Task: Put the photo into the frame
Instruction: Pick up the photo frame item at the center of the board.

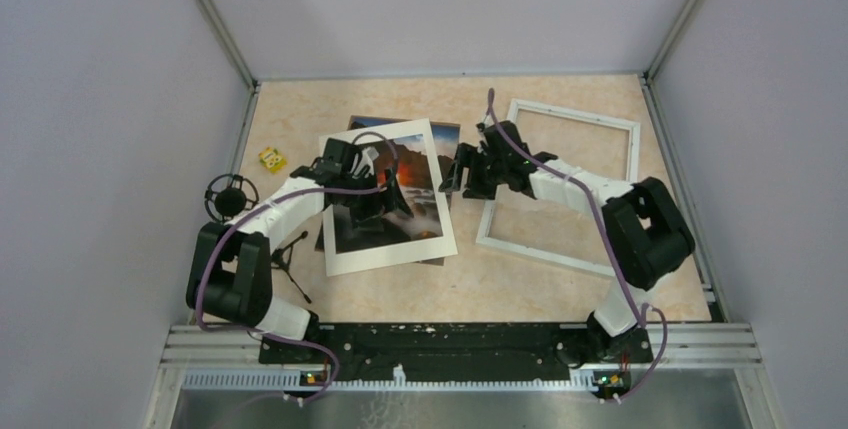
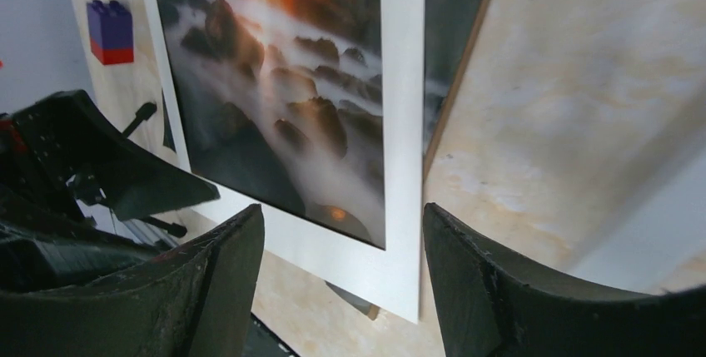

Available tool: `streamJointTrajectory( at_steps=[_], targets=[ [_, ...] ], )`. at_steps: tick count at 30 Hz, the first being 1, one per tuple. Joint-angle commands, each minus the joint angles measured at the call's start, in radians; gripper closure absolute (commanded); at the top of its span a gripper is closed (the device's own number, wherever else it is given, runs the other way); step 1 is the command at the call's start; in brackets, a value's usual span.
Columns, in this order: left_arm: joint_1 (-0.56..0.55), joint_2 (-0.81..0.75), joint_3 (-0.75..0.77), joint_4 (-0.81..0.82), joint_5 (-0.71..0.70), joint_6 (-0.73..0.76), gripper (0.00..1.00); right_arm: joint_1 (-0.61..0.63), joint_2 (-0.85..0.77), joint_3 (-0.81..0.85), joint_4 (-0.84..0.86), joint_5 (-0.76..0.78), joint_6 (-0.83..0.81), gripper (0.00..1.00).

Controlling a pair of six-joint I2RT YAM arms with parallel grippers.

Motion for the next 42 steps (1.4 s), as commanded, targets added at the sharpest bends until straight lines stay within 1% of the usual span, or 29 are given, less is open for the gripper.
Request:
streamJointTrajectory(
  at_steps=[1,3,7,11,21,25,31,39,41,42],
  targets=[
    [-0.007,-0.078,-0.077,0.062,0.112,-0.055,0.02,0.026,0.04,0.018,0.058,-0.035,0.08,0.34],
    [-0.01,-0.081,-0.104,0.063,0.133,-0.039,0.02,0.027,0.032,-0.005,0.043,-0.034,0.062,0.34],
    [-0.01,-0.043,-0.155,0.089,0.127,-0.024,0.02,0.027,0.025,-0.05,0.008,-0.052,0.031,0.34],
    [-0.01,-0.021,-0.205,0.129,0.101,-0.035,0.02,0.027,-0.003,-0.11,0.05,-0.044,0.028,0.35],
    [-0.01,-0.004,-0.253,0.143,0.049,-0.05,0.02,0.042,0.057,-0.139,0.117,-0.109,0.033,0.36],
    [-0.01,0.006,-0.255,0.147,0.045,-0.05,0.02,0.045,0.051,-0.172,0.239,-0.19,0.097,0.36],
    [-0.01,0.007,-0.256,0.148,0.041,-0.046,0.02,0.044,0.02,-0.236,0.442,-0.296,0.239,0.38],
    [-0.01,-0.007,-0.256,0.142,0.033,-0.036,0.02,0.045,-0.082,-0.286,0.516,-0.278,0.323,0.41],
    [-0.01,-0.009,-0.257,0.145,0.034,-0.034,0.02,0.045,-0.088,-0.302,0.541,-0.258,0.342,0.44],
    [-0.01,-0.009,-0.258,0.146,0.036,-0.033,0.02,0.045,-0.087,-0.305,0.546,-0.241,0.343,0.49]
  ],
)
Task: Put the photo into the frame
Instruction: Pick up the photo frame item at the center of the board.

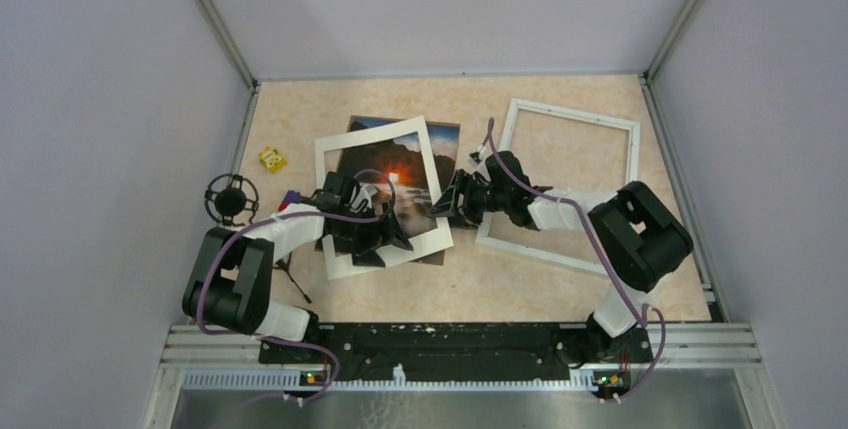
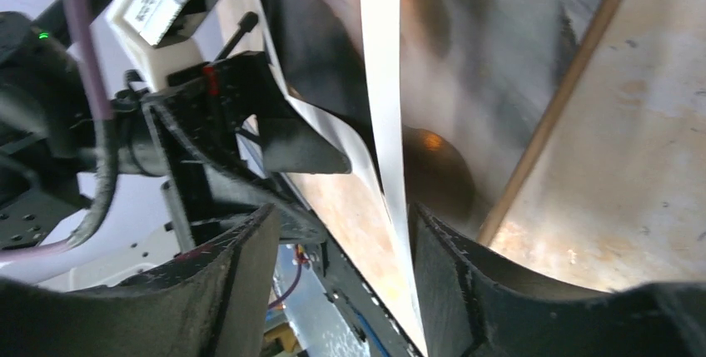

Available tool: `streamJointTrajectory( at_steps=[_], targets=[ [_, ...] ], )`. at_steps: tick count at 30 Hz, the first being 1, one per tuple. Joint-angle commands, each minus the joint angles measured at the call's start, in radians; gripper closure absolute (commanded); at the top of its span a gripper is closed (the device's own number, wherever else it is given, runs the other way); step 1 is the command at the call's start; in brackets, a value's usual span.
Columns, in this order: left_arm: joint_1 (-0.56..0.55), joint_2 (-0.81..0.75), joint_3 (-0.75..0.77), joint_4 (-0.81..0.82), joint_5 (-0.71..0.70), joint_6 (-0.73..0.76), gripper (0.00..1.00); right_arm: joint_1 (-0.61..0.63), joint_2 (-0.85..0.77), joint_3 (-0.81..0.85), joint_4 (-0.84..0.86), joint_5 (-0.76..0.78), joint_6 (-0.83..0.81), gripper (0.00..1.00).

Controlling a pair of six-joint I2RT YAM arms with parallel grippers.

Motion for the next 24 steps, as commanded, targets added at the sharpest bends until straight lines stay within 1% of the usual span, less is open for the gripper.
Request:
streamJointTrajectory(
  at_steps=[1,5,10,14,15,17,19,21,24],
  targets=[
    [-0.005,0.011,-0.031,0.033,-0.055,0.034,0.02,0.011,-0.046,-0.017,0.103,0.043,0.051,0.53],
    [-0.004,-0.004,-0.028,0.042,-0.03,0.047,0.02,0.024,-0.011,0.02,0.08,0.11,-0.003,0.61],
    [-0.005,-0.04,-0.008,0.029,-0.022,0.078,0.02,0.037,0.017,0.068,0.054,0.174,-0.053,0.79],
    [-0.004,-0.084,0.038,-0.004,-0.037,0.118,0.02,0.041,0.024,0.106,0.04,0.182,-0.089,0.88],
    [-0.005,-0.09,0.052,-0.017,-0.044,0.126,0.02,0.042,0.026,0.115,0.035,0.182,-0.098,0.89],
    [-0.004,-0.103,0.088,-0.038,-0.033,0.144,0.02,0.043,0.019,0.142,-0.02,0.194,-0.135,1.0],
    [-0.005,-0.118,0.149,-0.069,-0.002,0.155,0.02,0.042,-0.021,0.168,-0.087,0.217,-0.179,1.0],
    [-0.005,-0.136,0.234,-0.107,0.009,0.167,0.02,0.033,-0.076,0.201,-0.199,0.243,-0.232,1.0],
    [-0.005,-0.158,0.397,-0.163,-0.071,0.197,0.02,-0.014,-0.201,0.231,-0.374,0.268,-0.33,1.0]
  ],
)
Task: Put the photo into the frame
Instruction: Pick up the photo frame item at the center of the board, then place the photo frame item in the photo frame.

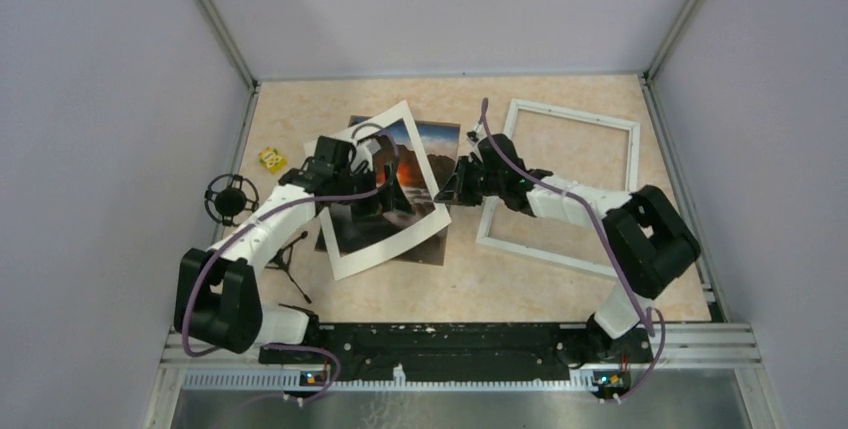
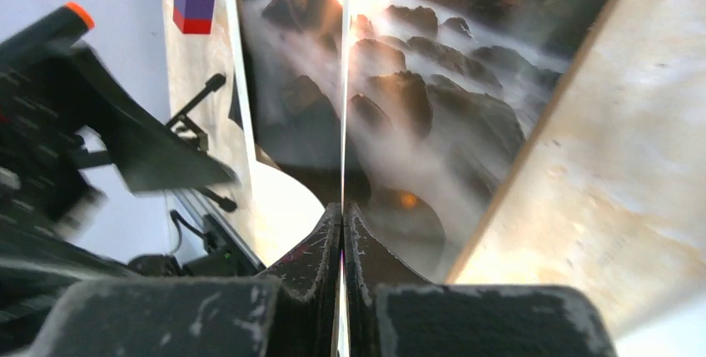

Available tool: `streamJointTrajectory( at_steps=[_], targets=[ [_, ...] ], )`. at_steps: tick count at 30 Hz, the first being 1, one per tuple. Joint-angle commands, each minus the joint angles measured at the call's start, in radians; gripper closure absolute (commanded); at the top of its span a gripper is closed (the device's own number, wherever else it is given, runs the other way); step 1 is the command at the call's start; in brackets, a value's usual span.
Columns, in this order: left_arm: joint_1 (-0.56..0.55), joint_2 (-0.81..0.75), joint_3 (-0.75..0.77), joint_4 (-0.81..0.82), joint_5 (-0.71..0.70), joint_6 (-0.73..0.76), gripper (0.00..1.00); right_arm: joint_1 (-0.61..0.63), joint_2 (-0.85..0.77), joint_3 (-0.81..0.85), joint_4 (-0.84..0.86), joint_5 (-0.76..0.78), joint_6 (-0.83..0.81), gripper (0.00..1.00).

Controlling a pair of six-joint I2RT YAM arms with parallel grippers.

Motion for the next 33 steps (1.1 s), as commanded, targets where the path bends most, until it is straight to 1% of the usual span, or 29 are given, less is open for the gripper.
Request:
streamJointTrajectory(
  at_steps=[1,4,5,6,7,8,10,13,17,20,23,25,26,28,29,30,32,33],
  targets=[
    [-0.002,-0.074,0.234,-0.052,-0.082,0.076,0.02,-0.064,-0.237,0.075,-0.254,0.047,-0.186,1.0],
    [-0.003,-0.064,0.346,-0.069,-0.145,0.088,0.02,-0.173,-0.415,0.084,-0.435,0.048,-0.281,1.0],
    [-0.004,-0.055,0.374,-0.071,-0.148,0.083,0.02,-0.243,-0.47,0.105,-0.505,0.034,-0.314,1.0],
    [-0.005,-0.046,0.397,-0.074,-0.149,0.076,0.02,-0.299,-0.512,0.138,-0.597,0.032,-0.351,1.0],
    [-0.01,-0.041,0.411,-0.075,-0.152,0.069,0.02,-0.348,-0.55,0.185,-0.728,0.043,-0.397,1.0],
    [-0.016,-0.036,0.422,-0.074,-0.155,0.067,0.02,-0.393,-0.58,0.238,-0.821,0.072,-0.441,1.0],
    [-0.038,-0.026,0.432,-0.072,-0.166,0.069,0.02,-0.446,-0.625,0.356,-0.998,0.179,-0.533,1.0],
    [-0.065,-0.011,0.424,-0.065,-0.183,0.072,0.02,-0.458,-0.668,0.527,-1.162,0.385,-0.61,1.0],
    [-0.104,0.011,0.412,-0.051,-0.189,0.071,0.02,-0.459,-0.686,0.706,-1.259,0.581,-0.682,1.0],
    [-0.132,0.023,0.408,-0.048,-0.211,0.075,0.02,-0.459,-0.642,0.783,-1.324,0.662,-0.74,1.0],
    [-0.144,0.032,0.4,-0.05,-0.251,0.078,0.02,-0.457,-0.574,0.827,-1.384,0.68,-0.768,1.0],
    [-0.147,0.039,0.39,-0.049,-0.28,0.08,0.02,-0.436,-0.522,0.847,-1.425,0.712,-0.743,1.0],
    [-0.147,0.043,0.383,-0.048,-0.294,0.078,0.02,-0.351,-0.491,0.866,-1.457,0.794,-0.683,1.0],
    [-0.146,0.053,0.374,-0.043,-0.307,0.076,0.02,-0.156,-0.407,0.898,-1.537,1.015,-0.567,1.0],
    [-0.146,0.059,0.368,-0.041,-0.314,0.076,0.02,-0.088,-0.353,0.918,-1.591,1.091,-0.491,1.0],
    [-0.146,0.066,0.366,-0.036,-0.32,0.074,0.02,-0.04,-0.296,0.913,-1.612,1.13,-0.435,1.0],
    [-0.146,0.079,0.356,-0.029,-0.341,0.078,0.02,0.019,-0.22,0.868,-1.613,1.148,-0.309,1.0],
    [-0.146,0.083,0.356,-0.034,-0.382,0.077,0.02,0.047,-0.18,0.842,-1.613,1.172,-0.259,1.0]
  ],
)
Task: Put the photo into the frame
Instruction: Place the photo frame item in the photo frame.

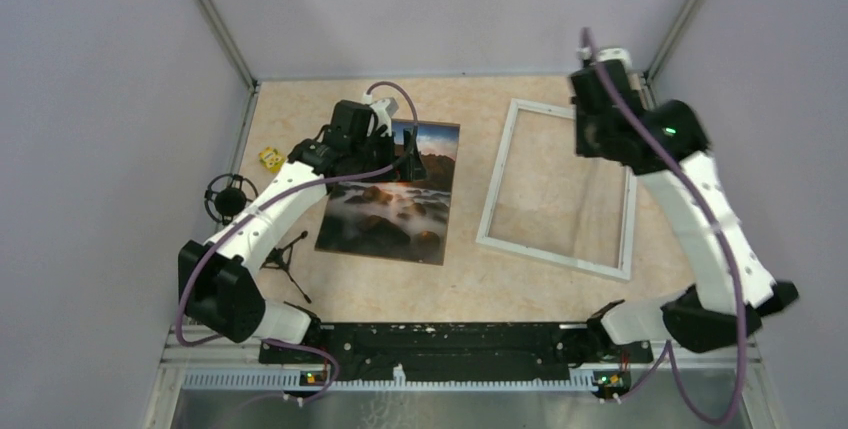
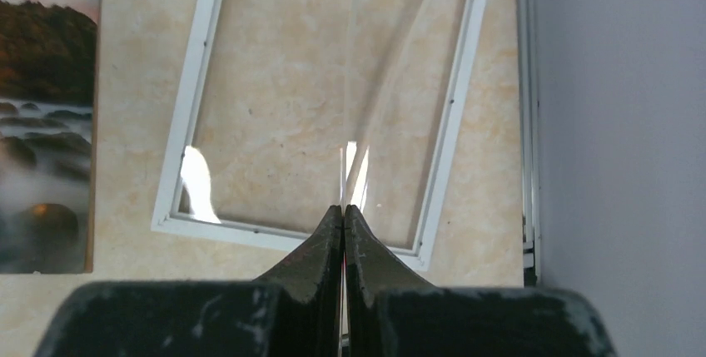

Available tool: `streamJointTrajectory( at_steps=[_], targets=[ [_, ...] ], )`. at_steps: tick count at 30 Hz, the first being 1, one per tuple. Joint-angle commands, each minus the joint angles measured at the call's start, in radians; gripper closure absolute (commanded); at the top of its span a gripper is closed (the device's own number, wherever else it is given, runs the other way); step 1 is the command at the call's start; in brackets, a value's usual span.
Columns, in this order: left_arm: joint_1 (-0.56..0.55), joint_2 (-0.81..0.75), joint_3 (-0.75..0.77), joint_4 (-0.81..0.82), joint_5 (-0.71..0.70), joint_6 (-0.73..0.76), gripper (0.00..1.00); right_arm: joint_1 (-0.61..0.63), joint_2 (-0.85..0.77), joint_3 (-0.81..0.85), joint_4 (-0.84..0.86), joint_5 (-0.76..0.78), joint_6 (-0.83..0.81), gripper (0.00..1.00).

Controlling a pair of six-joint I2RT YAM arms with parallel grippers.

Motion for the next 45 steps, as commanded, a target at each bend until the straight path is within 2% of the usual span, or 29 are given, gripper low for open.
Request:
streamJointTrajectory(
  at_steps=[1,6,12,17,20,29,36,45],
  targets=[
    [0.002,0.019,-0.018,0.027,-0.125,0.009,0.02,0.141,0.189,-0.066,-0.124,0.235,0.295,1.0],
    [0.001,0.015,-0.036,0.003,-0.26,0.021,0.02,0.233,0.353,-0.073,-0.123,0.291,0.39,1.0],
    [0.002,0.026,-0.078,0.045,-0.246,0.029,0.02,0.247,0.429,-0.103,0.024,0.271,0.3,1.0],
    [0.001,0.019,-0.096,0.05,-0.268,0.036,0.02,0.247,0.492,-0.08,0.01,0.271,0.284,1.0],
    [0.001,0.016,-0.105,0.054,-0.268,0.037,0.02,0.247,0.497,-0.092,0.014,0.281,0.259,1.0],
    [0.001,0.015,-0.11,0.062,-0.256,0.04,0.02,0.219,0.461,-0.13,0.118,0.284,0.022,1.0],
    [0.001,0.012,-0.114,0.064,-0.26,0.042,0.02,0.153,0.372,-0.196,0.231,0.17,-0.147,1.0],
    [0.001,0.022,-0.12,0.075,-0.232,0.042,0.02,0.147,0.394,-0.083,0.239,0.092,-0.239,1.0]
  ],
)
